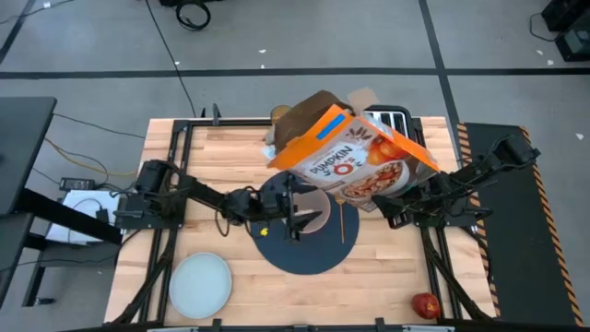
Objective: Arrange a breakfast setting
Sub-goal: Pour the cereal from the cereal box into the bowl
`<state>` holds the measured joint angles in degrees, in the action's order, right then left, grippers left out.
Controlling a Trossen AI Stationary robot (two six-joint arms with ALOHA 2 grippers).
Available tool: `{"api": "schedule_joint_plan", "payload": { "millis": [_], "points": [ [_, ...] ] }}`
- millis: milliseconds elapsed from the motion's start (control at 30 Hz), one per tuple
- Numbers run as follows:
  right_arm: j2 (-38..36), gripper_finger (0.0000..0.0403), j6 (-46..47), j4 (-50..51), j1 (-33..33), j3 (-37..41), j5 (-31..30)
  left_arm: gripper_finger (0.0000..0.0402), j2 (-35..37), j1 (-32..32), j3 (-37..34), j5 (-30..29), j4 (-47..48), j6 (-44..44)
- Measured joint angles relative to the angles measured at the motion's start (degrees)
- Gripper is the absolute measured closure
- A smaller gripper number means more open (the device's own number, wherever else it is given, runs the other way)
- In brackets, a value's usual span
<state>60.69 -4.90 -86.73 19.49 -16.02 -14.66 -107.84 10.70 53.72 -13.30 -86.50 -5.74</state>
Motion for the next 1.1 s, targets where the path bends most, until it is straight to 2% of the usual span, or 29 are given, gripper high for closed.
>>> {"api": "schedule_joint_plan", "payload": {
  "millis": [233,400,567,833,1100],
  "points": [
    [4.0,0.01,0.81,0.32,-1.42,-2.86,1.29,0.0085,-0.69,-2.61,3.96,3.21,2.81,-0.84],
    [6.38,0.01,0.79,0.13,-2.41,-3.94,1.6,0.0085,-0.93,-4.83,7.2,9.15,3.44,4.34],
    [8.92,0.01,0.15,0.39,-3.81,-6.3,2.15,0.0085,-0.99,-5.62,10.44,11.98,5.21,6.24],
    [12.0,0.01,-2.54,-0.73,-4.73,-10.05,4.57,0.0087,-1.02,-4.98,13.91,11.41,5.05,5.09],
    [15.76,0.01,-5.44,-2.97,-5.0,-14.19,5.16,0.0111,-0.69,-4.37,15.3,11.77,5.42,5.05]
  ]
}}
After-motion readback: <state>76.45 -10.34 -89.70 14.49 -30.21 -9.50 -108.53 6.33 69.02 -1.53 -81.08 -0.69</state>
